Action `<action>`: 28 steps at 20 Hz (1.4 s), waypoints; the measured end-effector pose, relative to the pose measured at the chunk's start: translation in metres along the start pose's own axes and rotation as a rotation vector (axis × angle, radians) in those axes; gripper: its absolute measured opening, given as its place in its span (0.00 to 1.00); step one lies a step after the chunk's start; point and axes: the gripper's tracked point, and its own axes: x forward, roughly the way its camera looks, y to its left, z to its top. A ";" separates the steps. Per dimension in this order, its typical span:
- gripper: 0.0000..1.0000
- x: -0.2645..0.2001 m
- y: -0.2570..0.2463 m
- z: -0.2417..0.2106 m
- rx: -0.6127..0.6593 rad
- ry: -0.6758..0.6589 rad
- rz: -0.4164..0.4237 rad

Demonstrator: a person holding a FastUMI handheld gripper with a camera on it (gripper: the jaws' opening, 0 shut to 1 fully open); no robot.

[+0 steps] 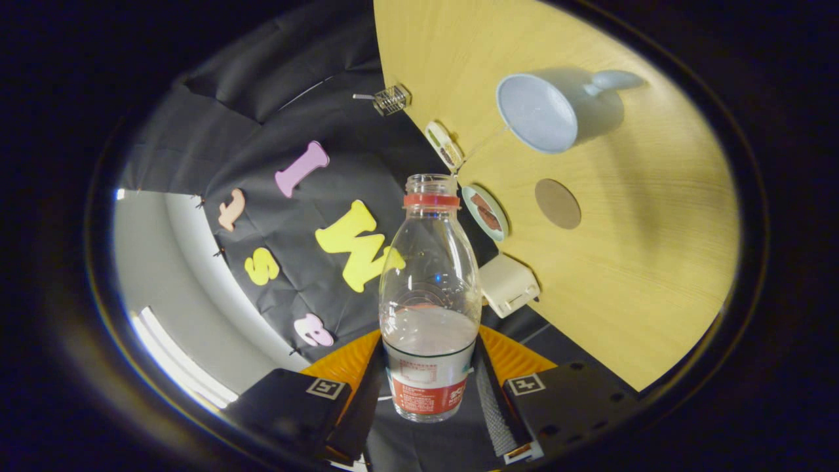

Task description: Take the bottle from table, then pour the juice into the cup, finally place the bottle on the coaster

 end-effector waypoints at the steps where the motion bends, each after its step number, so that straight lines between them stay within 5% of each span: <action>1: 0.75 0.000 0.003 -0.003 0.007 0.005 0.006; 28: 0.75 -0.008 -0.003 0.016 0.068 -0.029 -0.010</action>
